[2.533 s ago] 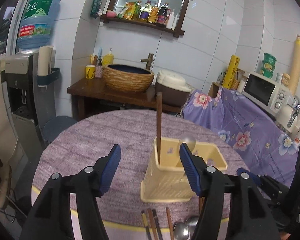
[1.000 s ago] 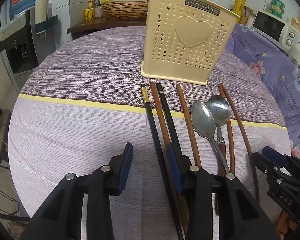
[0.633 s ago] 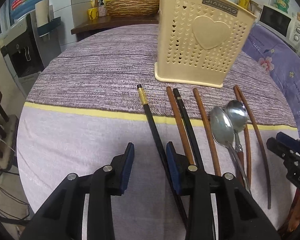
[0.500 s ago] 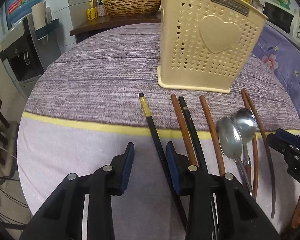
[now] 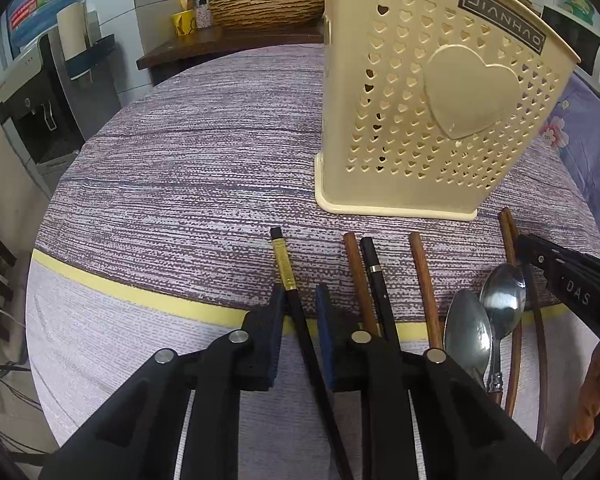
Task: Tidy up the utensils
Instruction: 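Grasp a brown chopstick with the right tool while the left grasps a yellow-tipped black chopstick, then lower both chopsticks into the cream basket and open both tools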
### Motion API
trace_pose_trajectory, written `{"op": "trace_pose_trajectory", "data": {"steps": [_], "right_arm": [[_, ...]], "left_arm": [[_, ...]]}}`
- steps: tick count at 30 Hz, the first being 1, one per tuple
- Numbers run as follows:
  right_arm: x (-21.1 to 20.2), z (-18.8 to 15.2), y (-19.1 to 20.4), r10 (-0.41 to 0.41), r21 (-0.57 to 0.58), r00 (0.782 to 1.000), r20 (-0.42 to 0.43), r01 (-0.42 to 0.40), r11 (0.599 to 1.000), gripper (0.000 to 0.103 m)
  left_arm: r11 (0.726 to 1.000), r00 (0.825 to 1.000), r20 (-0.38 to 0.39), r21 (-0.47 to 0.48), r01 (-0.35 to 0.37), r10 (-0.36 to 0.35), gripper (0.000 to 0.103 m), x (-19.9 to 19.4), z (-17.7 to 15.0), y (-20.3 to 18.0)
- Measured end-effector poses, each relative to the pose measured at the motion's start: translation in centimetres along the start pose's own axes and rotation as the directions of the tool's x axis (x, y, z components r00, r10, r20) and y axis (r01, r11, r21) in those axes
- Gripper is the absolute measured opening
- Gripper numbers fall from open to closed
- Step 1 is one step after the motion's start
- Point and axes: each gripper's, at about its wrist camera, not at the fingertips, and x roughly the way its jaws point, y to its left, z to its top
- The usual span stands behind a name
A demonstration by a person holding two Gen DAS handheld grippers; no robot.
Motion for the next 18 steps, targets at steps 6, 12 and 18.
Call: {"op": "trace_pose_trajectory", "data": {"steps": [6, 12, 18], "right_arm": [[0.1, 0.0, 0.2, -0.009, -0.008, 1.0, 0.018, 0.009, 1.0, 0.009], [-0.1, 0.0, -0.8, 0.055, 0.036, 0.998, 0.02, -0.056, 0.998, 0.008], [-3.6, 0.0, -2.1, 0.137, 0.059, 0.986, 0.099, -0.144, 0.988, 0.008]], "left_arm": [[1.0, 1.0, 0.014, -0.008, -0.001, 0.001, 0.01, -0.1, -0.2, -0.2], [1.0, 1.0, 0.009, -0.018, 0.017, -0.017, 0.009, -0.2, -0.2, -0.5], [0.996, 0.996, 0.065, -0.047, 0.072, -0.068, 0.008, -2.4, 0.4, 0.6]]}}
